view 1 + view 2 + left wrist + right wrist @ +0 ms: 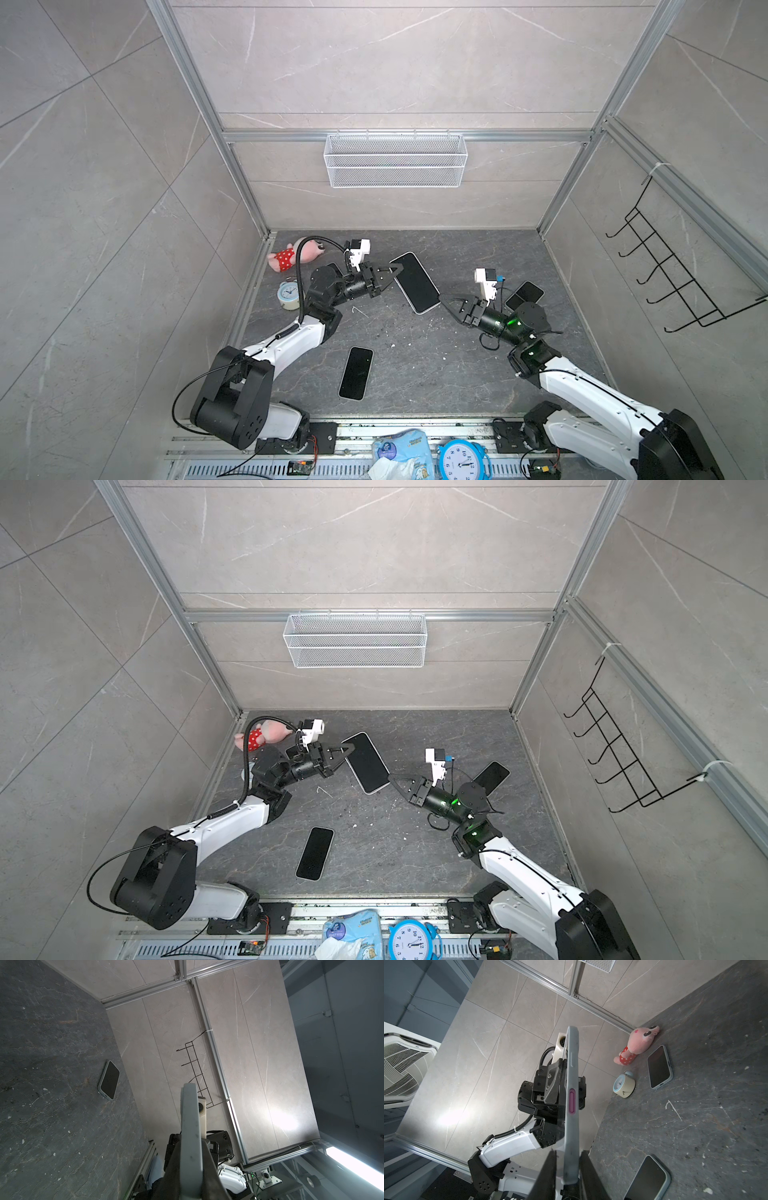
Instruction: Take the phone out of the phone case
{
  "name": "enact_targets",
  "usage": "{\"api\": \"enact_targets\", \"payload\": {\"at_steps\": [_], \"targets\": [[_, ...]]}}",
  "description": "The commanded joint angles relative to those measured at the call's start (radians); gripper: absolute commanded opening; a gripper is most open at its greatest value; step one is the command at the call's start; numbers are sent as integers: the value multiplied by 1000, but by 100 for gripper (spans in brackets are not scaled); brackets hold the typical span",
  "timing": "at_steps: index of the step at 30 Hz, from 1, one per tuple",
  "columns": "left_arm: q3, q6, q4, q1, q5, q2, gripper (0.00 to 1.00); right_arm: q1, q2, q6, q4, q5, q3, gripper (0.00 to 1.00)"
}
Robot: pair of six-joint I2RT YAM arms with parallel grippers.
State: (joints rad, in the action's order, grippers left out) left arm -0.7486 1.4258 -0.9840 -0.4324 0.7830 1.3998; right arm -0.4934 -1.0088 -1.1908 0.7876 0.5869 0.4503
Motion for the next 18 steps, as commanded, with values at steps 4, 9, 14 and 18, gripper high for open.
{"api": "enact_targets", "payload": {"at_steps": [4,9,14,18], "targets": [[-6,59,-173,-3,-33,19,0,-8,-14,-45,106,-15,-7,17],[-1,77,-215,-4,-49,33,0,-11,-12,-79,147,-17,-4,13],[-4,90,-259,-15,-77,52,0,-14,-17,-135,197,-18,47,10],[-14,116,-347,-41,-114,90,0,-20,-46,-190,242,-22,123,9]]}}
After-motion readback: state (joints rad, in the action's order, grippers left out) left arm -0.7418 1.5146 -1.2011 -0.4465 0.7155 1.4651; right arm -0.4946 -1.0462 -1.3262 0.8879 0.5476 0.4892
